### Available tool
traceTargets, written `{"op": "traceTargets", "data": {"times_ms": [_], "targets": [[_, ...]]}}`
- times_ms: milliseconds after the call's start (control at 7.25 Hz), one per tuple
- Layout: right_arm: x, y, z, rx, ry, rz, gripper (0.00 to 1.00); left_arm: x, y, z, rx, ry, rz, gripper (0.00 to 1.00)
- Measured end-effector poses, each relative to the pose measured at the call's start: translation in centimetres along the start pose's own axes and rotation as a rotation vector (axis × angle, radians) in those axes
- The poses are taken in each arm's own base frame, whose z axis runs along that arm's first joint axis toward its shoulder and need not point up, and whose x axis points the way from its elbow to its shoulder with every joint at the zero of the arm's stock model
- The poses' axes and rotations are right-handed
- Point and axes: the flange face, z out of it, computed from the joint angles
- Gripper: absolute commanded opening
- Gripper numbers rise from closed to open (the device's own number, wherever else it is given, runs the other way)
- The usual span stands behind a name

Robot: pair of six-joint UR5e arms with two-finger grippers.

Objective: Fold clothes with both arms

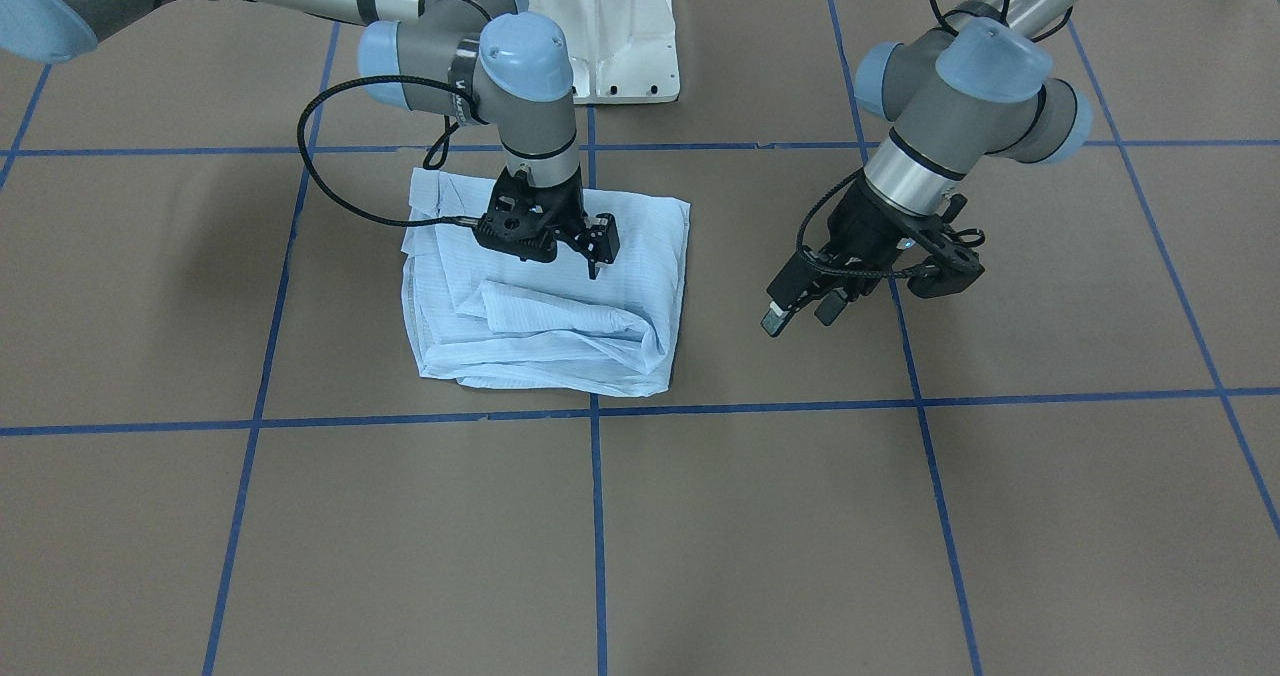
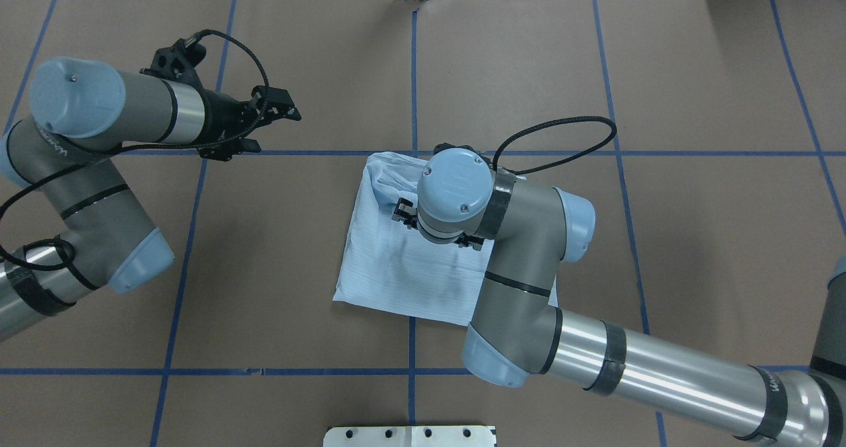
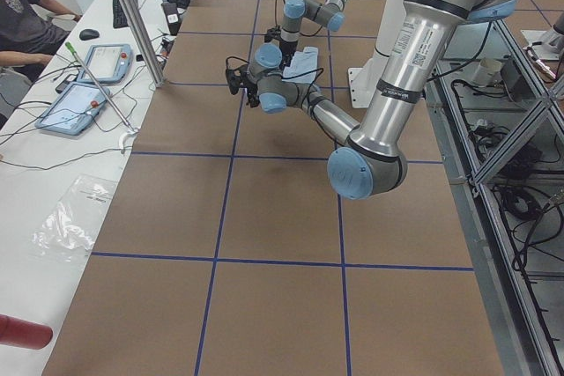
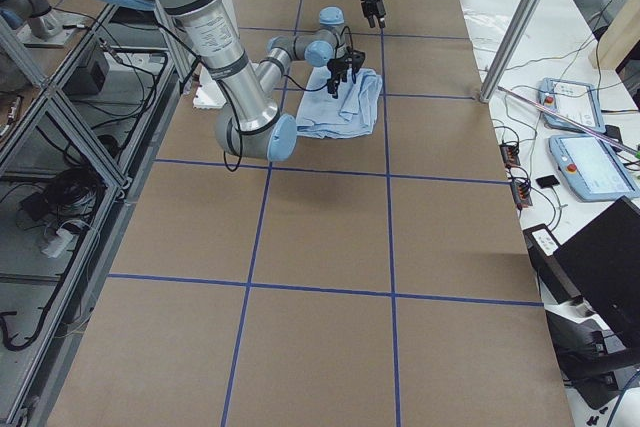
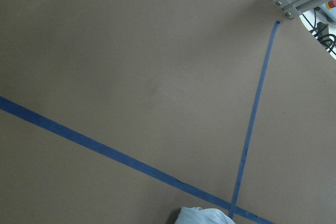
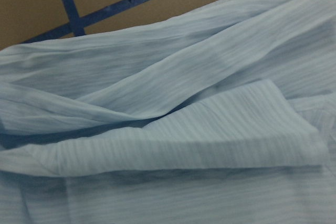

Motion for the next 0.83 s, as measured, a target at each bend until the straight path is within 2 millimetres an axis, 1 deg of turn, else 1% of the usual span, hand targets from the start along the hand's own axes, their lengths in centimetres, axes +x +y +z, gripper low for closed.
{"op": "traceTargets", "data": {"times_ms": [276,414,552,690,828], "targets": [[-2.3,-3.4,1.2,0.02,0.034,-0.055,1.0,-0.4,-0.7,-0.5,0.006,-0.004,-0.002,1.0],[-3.5,-5.5,2.7,0.032,0.054,-0.067,1.0,-0.4,-0.9,-0.6,0.007,-0.002,-0.002,1.0],[-4.3,-8.4,3.8,0.049,0.056,-0.074,1.0,-0.3,-1.0,-0.8,0.008,0.0,-0.003,1.0],[-4.3,-12.1,3.9,0.069,0.056,-0.086,1.0,-0.3,-1.1,-0.9,0.007,0.0,-0.003,1.0],[-3.9,-15.2,3.3,0.087,0.058,-0.105,1.0,-0.2,-1.2,-1.0,0.004,0.001,-0.004,1.0]]}}
